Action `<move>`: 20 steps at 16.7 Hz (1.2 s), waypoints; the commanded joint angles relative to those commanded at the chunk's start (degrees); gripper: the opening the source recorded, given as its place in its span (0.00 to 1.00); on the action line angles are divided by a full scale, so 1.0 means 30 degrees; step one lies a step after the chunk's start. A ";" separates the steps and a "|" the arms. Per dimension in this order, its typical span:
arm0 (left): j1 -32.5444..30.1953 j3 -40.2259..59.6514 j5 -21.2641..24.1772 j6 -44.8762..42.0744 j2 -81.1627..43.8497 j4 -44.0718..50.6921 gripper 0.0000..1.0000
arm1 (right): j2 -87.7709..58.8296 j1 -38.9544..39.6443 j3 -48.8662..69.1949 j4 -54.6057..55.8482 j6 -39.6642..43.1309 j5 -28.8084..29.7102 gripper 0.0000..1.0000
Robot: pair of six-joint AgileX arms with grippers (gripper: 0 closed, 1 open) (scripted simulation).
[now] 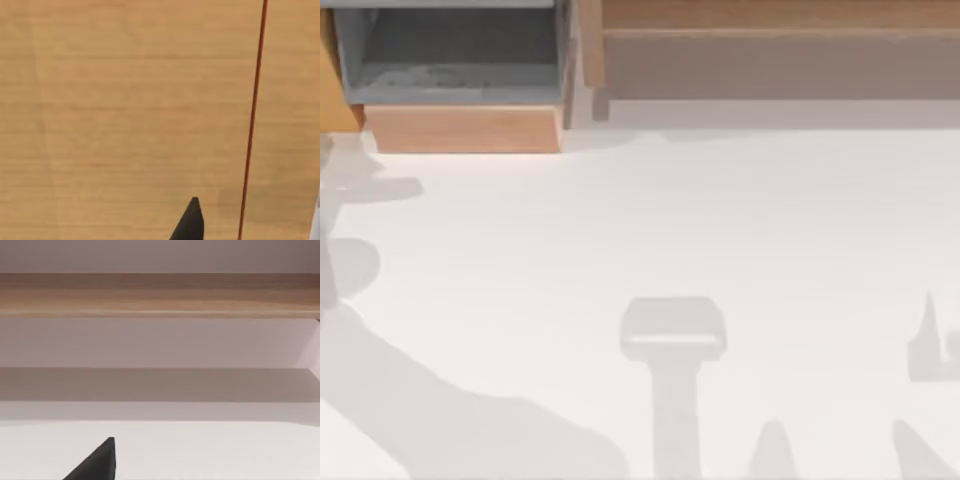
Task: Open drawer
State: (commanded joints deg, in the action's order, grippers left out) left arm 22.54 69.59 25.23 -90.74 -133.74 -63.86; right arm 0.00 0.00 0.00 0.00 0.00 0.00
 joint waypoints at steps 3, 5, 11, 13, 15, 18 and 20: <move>0.0000 0.0000 0.0000 0.0000 0.0000 0.0000 0.10 | 0.0000 0.0000 0.0000 0.0000 0.0000 0.0000 1.00; 0.0000 0.0000 0.0000 0.0000 0.0000 0.0000 0.00 | 0.0000 0.0000 0.0000 0.0000 0.0000 0.0000 1.00; 0.0000 0.0000 0.0000 0.0000 0.0000 0.0000 0.00 | 0.0000 0.0000 0.0000 0.0000 0.0000 0.0000 1.00; 0.0071 -0.0024 0.0006 0.0099 -0.0167 0.0174 0.00 | 0.0000 0.0000 0.0000 0.0000 0.0000 0.0000 1.00; 0.0152 -0.0290 0.0063 0.0088 -0.0018 0.0010 0.00 | 0.0000 0.0000 0.0000 0.0000 0.0000 0.0000 1.00; 0.0516 -0.1767 0.0427 0.0084 0.0668 -0.0768 0.00 | 0.0000 0.0000 0.0000 0.0000 0.0000 0.0000 1.00; 0.0834 -0.3083 0.0768 0.0081 0.1255 -0.1453 0.00 | 0.0000 0.0000 0.0000 0.0000 0.0000 0.0000 1.00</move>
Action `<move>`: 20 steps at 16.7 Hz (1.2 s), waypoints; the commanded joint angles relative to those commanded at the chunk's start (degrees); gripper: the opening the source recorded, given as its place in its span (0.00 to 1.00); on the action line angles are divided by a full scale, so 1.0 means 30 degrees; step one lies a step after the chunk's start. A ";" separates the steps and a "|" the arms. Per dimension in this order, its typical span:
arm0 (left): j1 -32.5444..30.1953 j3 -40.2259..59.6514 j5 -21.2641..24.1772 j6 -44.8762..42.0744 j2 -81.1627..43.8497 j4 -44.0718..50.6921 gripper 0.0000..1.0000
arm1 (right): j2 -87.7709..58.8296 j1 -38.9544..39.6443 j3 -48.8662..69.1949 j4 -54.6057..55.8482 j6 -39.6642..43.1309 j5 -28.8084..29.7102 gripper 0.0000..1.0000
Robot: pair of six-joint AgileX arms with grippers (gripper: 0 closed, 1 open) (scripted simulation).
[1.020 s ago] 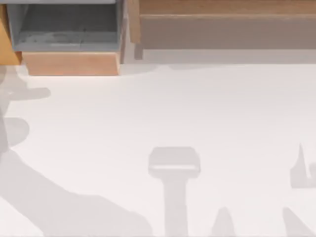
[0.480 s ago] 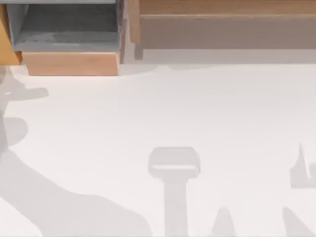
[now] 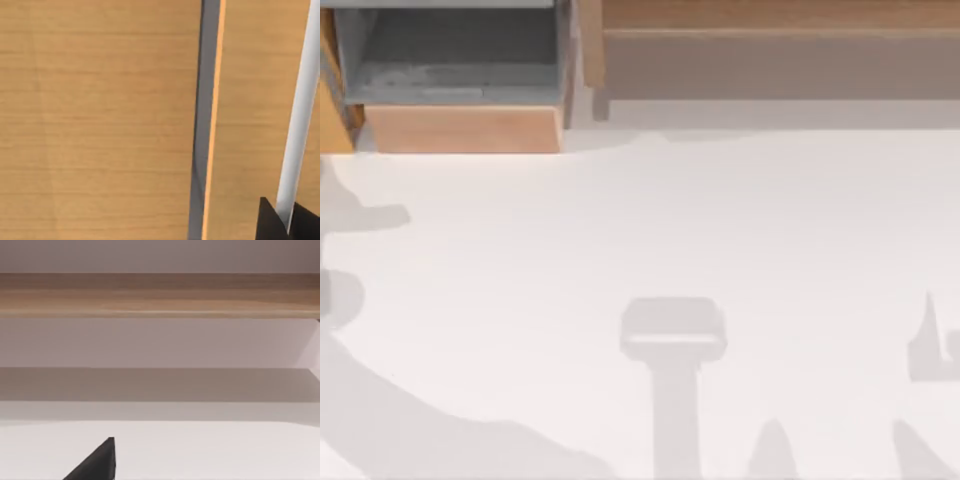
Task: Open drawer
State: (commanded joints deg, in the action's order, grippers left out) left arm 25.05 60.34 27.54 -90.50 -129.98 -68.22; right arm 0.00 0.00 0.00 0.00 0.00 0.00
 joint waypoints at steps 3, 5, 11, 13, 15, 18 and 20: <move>0.0443 -0.1712 0.0432 -0.0031 0.0765 -0.0913 0.00 | 0.0000 0.0000 0.0000 0.0000 0.0000 0.0000 1.00; 0.0585 -0.2225 0.0557 -0.0048 0.0996 -0.1193 0.00 | 0.0000 0.0000 0.0000 0.0000 0.0000 0.0000 1.00; 0.0808 -0.2778 0.0745 -0.0073 0.1185 -0.1496 0.00 | 0.0000 0.0000 0.0000 0.0000 0.0000 0.0000 1.00; 0.1200 -0.3824 0.1151 -0.0085 0.1646 -0.2075 0.00 | 0.0000 0.0000 0.0000 0.0000 0.0000 0.0000 1.00; 0.1656 -0.5041 0.1627 -0.0101 0.2165 -0.2738 0.00 | 0.0000 0.0000 0.0000 0.0000 0.0000 0.0000 1.00; 0.2226 -0.6515 0.2178 -0.0134 0.2780 -0.3532 0.00 | 0.0000 0.0000 0.0000 0.0000 0.0000 0.0000 1.00; 0.2339 -0.6802 0.2279 -0.0142 0.2897 -0.3683 0.00 | 0.0000 0.0000 0.0000 0.0000 0.0000 0.0000 1.00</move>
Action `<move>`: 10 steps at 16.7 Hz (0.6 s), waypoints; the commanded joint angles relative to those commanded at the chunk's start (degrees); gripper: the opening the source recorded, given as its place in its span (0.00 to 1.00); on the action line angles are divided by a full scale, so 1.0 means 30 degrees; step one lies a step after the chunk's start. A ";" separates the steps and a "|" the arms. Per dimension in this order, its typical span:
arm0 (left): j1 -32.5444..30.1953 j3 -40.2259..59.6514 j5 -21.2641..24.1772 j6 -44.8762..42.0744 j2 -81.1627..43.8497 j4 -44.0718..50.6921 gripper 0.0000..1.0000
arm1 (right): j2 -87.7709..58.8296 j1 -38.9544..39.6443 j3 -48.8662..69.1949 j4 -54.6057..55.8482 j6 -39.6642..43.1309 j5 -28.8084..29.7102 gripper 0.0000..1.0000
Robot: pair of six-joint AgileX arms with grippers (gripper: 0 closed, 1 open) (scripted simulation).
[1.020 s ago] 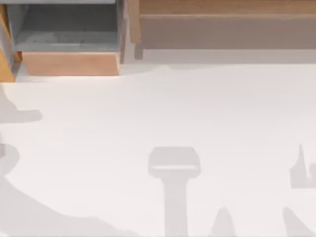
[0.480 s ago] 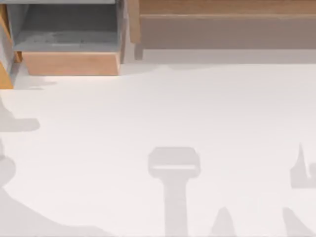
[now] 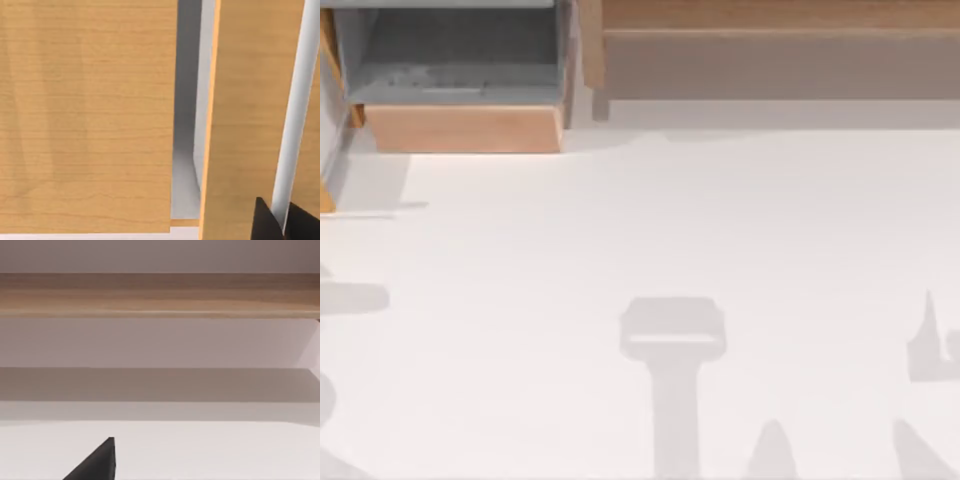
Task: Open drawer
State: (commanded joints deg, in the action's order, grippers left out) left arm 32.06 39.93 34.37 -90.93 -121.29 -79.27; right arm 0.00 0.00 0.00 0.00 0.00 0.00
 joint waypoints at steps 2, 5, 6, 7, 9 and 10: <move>0.0000 0.0000 0.0000 0.0000 0.0000 0.0000 0.00 | 0.0000 0.0000 0.0000 0.0000 0.0000 0.0000 1.00; 0.0125 -0.0166 0.0119 -0.0037 0.0043 -0.0135 0.00 | 0.0000 0.0000 0.0000 0.0000 0.0000 0.0000 1.00; 0.0346 -0.0534 0.0344 -0.0052 0.0196 -0.0361 0.00 | 0.0000 0.0000 0.0000 0.0000 0.0000 0.0000 1.00; 0.0627 -0.1018 0.0638 -0.0067 0.0384 -0.0643 0.00 | 0.0000 0.0000 0.0000 0.0000 0.0000 0.0000 1.00; 0.1293 -0.2178 0.1324 -0.0097 0.0825 -0.1291 0.00 | 0.0000 0.0000 0.0000 0.0000 0.0000 0.0000 1.00; 0.1633 -0.2761 0.1663 -0.0115 0.1049 -0.1614 0.00 | 0.0000 0.0000 0.0000 0.0000 0.0000 0.0000 1.00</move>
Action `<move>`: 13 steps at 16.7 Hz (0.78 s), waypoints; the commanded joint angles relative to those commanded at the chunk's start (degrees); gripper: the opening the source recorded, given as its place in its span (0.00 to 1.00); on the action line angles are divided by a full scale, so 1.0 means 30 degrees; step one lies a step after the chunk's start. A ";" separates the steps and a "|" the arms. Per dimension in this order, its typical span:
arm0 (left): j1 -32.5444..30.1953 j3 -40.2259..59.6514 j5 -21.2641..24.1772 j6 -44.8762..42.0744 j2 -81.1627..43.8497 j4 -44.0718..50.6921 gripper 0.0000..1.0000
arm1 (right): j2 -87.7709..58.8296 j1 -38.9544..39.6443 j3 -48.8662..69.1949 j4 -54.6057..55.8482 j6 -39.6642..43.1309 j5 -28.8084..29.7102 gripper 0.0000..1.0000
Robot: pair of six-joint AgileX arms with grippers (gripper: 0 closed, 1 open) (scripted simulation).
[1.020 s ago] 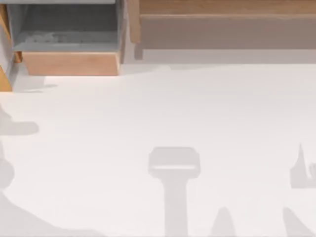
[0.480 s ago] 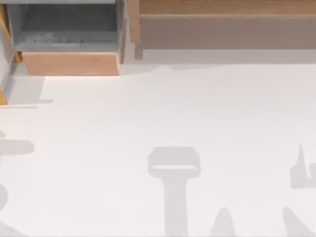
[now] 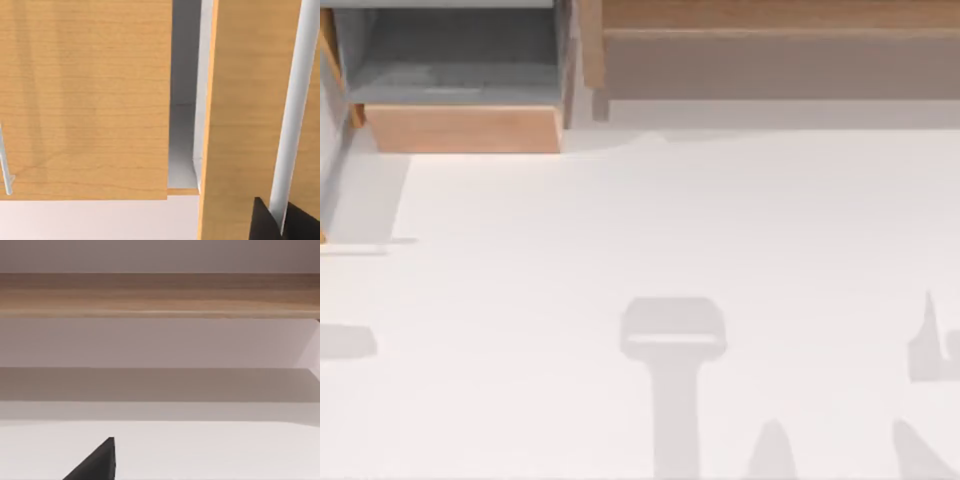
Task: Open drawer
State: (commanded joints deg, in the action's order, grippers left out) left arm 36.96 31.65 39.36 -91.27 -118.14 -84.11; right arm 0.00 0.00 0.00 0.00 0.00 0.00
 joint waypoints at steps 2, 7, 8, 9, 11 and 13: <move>0.0558 -0.0921 0.0530 -0.0030 0.0364 -0.0514 0.00 | 0.0000 0.0000 0.0000 0.0000 0.0000 0.0000 1.00; 0.0753 -0.1226 0.0705 -0.0042 0.0487 -0.0686 0.00 | 0.0000 0.0000 0.0000 0.0000 0.0000 0.0000 1.00; 0.0753 -0.1226 0.0705 -0.0042 0.0487 -0.0686 0.08 | 0.0000 0.0000 0.0000 0.0000 0.0000 0.0000 1.00; 0.0753 -0.1226 0.0705 -0.0042 0.0487 -0.0686 0.15 | 0.0000 0.0000 0.0000 0.0000 0.0000 0.0000 1.00; 0.0753 -0.1226 0.0705 -0.0042 0.0487 -0.0686 0.30 | 0.0000 0.0000 0.0000 0.0000 0.0000 0.0000 1.00; 0.0753 -0.1226 0.0705 -0.0042 0.0487 -0.0686 0.45 | 0.0000 0.0000 0.0000 0.0000 0.0000 0.0000 1.00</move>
State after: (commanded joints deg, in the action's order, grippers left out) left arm 39.22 27.97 41.48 -91.40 -116.68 -86.17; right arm 0.00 0.00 0.00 0.00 0.00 0.00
